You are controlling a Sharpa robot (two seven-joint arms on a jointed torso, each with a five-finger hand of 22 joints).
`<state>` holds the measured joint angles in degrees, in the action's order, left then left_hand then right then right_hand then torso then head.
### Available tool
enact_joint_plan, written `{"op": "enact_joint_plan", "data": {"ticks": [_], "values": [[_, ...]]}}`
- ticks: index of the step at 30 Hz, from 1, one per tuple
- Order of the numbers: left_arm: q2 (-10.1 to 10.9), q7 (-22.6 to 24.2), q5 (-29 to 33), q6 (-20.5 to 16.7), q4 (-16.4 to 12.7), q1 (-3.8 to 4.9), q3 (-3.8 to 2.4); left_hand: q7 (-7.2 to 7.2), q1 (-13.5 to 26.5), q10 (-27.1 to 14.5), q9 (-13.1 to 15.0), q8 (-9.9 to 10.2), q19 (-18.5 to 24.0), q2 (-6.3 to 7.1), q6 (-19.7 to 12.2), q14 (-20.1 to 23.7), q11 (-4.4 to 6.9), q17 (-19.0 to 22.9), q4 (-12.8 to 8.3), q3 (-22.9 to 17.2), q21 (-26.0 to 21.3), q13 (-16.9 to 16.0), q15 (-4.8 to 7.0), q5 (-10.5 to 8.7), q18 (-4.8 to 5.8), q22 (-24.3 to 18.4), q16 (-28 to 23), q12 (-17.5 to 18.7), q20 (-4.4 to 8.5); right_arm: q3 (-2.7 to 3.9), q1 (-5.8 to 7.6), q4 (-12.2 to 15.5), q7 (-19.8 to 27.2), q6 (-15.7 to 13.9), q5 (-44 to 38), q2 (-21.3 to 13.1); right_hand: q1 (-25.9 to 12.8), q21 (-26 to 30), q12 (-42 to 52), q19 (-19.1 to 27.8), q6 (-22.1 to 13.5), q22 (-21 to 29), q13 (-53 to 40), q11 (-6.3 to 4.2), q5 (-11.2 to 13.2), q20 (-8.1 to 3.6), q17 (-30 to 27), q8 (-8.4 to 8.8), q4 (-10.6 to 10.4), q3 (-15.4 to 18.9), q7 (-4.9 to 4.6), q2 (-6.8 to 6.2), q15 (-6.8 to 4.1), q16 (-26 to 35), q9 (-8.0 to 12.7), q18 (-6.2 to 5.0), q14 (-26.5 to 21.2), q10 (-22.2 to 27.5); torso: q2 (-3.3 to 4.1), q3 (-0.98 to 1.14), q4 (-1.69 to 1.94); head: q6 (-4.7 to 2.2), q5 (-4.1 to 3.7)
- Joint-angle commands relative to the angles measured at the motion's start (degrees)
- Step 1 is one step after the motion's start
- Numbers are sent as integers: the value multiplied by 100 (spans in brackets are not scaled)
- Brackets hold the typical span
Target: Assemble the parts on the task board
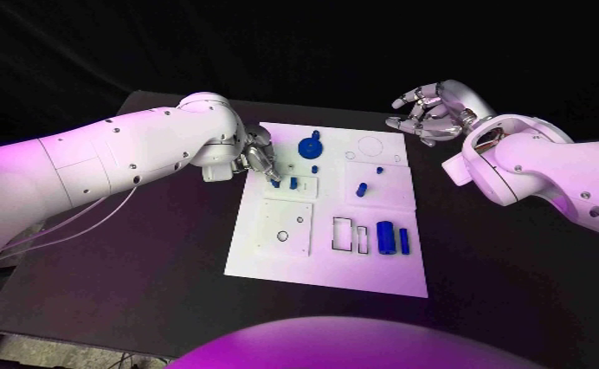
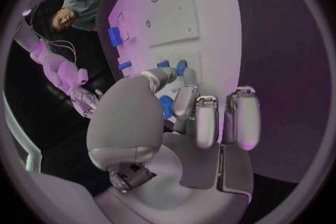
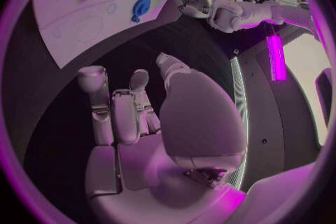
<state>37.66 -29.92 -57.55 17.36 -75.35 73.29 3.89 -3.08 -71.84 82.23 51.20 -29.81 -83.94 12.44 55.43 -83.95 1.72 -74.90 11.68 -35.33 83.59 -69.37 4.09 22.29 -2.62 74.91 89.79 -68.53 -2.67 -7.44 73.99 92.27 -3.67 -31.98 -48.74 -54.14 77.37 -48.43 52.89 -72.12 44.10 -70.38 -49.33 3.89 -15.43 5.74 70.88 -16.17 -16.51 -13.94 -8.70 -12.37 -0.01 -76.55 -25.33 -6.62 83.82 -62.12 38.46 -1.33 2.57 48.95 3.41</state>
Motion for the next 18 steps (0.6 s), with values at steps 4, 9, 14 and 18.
{"op": "enact_joint_plan", "data": {"ticks": [4, 9, 14, 18], "values": [[-27, 66, -26, 144, 5, -3, 3, 73, 1, 25, 7, -14, -193, -46, 91, -605, -2, -1510, -762, -727, -7, 3, 38, 14, 96, 1254, 21, -13, 47, 0, -4, 5, 50, 11, -20, 0, -66, 33, 34, 15, -41, 8, 20, -12, -20, 9, 8, -63, 4, -15, 15, 7, -34, 41, 13, -114, -12, -33, -2, 6, 0, 15, -8], [-32, 64, -26, 150, 14, -4, 5, 73, 1, 25, 7, -14, -193, -46, 91, -605, -2, -1510, -762, -727, -7, 3, 38, 14, 96, 1254, 21, -13, 47, 0, -4, 7, 50, 10, -20, -2, -66, 33, 34, 15, -41, 8, 20, -12, -20, 9, 8, -63, 4, -15, 15, 7, -34, 41, 13, -114, -12, -33, -3, 5, 4, 16, -13], [-46, 49, -26, 154, 38, -4, 7, 73, 4, 27, 12, -12, -190, -47, 93, -605, -2, -1510, -772, -736, -12, 3, 38, 12, 95, 1253, 21, -12, 48, 0, -4, 8, 51, 9, -20, -3, -66, 33, 34, 15, -41, 8, 20, -12, -20, 9, 8, -63, 4, -15, 15, 7, -34, 41, 13, -114, -12, -33, -4, 5, 1, 17, -15], [-66, 18, -26, 150, 56, -4, 9, 73, 4, 27, 12, -12, -190, -47, 93, -605, -2, -1510, -772, -736, -12, 3, 38, 12, 95, 1253, 21, -12, 48, 0, -4, 10, 51, 9, -19, -4, -66, 33, 34, 15, -41, 8, 20, -12, -20, 9, 8, -63, 4, -15, 15, 7, -34, 41, 13, -114, -12, -33, -2, 2, 1, 22, -18]]}}
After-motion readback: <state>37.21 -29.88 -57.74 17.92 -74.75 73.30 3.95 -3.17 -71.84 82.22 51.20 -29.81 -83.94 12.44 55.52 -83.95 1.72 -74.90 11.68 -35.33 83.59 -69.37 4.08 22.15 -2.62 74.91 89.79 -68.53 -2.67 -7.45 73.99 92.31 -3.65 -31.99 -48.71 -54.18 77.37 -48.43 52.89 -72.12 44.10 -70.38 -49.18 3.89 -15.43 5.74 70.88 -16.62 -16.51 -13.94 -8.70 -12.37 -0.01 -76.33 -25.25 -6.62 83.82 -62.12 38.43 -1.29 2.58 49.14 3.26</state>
